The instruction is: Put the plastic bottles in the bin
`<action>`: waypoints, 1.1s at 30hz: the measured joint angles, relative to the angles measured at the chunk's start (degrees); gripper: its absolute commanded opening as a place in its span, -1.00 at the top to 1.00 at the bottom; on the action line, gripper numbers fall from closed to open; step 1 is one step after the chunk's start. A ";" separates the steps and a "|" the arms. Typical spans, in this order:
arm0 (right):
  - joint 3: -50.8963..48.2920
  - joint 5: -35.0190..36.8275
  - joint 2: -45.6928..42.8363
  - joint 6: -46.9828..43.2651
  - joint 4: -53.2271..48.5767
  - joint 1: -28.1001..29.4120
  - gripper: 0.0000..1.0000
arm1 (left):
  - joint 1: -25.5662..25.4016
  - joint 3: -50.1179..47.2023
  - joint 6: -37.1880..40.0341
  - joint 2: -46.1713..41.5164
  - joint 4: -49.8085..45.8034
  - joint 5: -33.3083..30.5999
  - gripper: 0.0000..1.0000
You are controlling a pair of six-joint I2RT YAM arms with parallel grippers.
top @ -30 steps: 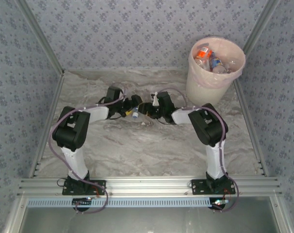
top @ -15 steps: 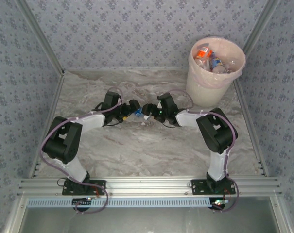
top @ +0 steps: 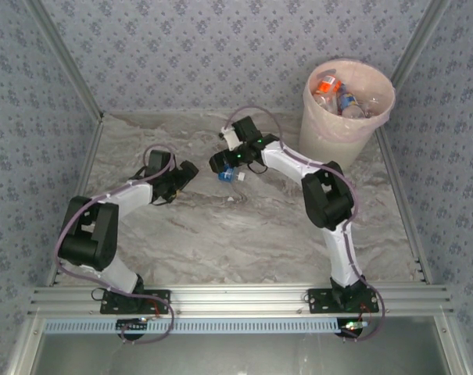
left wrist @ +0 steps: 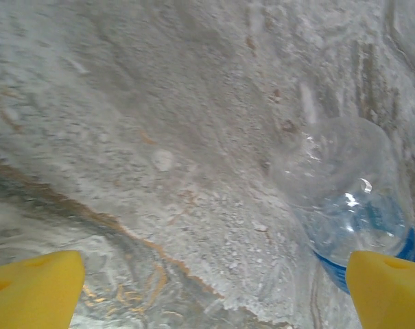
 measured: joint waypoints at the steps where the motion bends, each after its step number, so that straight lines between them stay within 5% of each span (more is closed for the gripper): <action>1: 2.21 0.44 1.60 -2.60 -2.67 0.31 -0.92 | 0.31 -0.02 -0.07 0.00 -0.68 -0.37 -0.96; 17: 20.31 10.78 14.40 -21.90 -17.62 5.07 -0.63 | 2.45 -0.39 -0.46 0.00 -4.55 -2.10 -0.96; 22: 26.34 12.68 18.82 -24.74 -19.45 6.10 -0.37 | 2.56 -0.39 -0.44 0.00 -5.16 -2.10 -0.96; 28: 26.43 14.58 18.51 -24.70 -20.39 6.03 -0.19 | 2.56 -0.39 -0.02 0.00 -5.25 -1.68 -0.96; 33: 15.89 16.33 10.69 -23.08 -18.27 5.68 -0.15 | 2.38 -0.39 1.55 -0.61 -1.99 1.27 -0.96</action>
